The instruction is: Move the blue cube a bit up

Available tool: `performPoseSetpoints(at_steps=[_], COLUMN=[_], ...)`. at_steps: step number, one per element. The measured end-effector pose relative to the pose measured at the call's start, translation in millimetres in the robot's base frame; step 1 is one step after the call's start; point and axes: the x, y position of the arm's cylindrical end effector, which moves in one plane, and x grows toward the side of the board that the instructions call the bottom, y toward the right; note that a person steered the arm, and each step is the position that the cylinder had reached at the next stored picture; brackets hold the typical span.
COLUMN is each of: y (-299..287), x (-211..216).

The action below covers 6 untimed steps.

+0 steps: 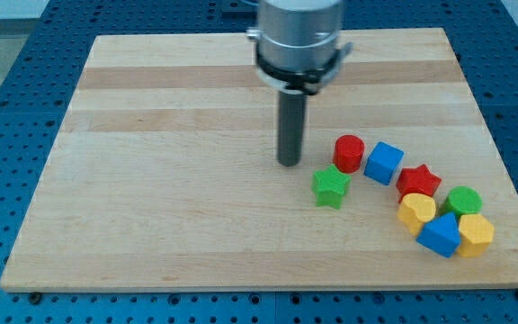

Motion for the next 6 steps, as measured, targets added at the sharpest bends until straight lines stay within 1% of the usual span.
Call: performPoseSetpoints(at_steps=[1,2,3,4,6], y=[-30,-31,-4,48,49], x=[52,131,130,128,126])
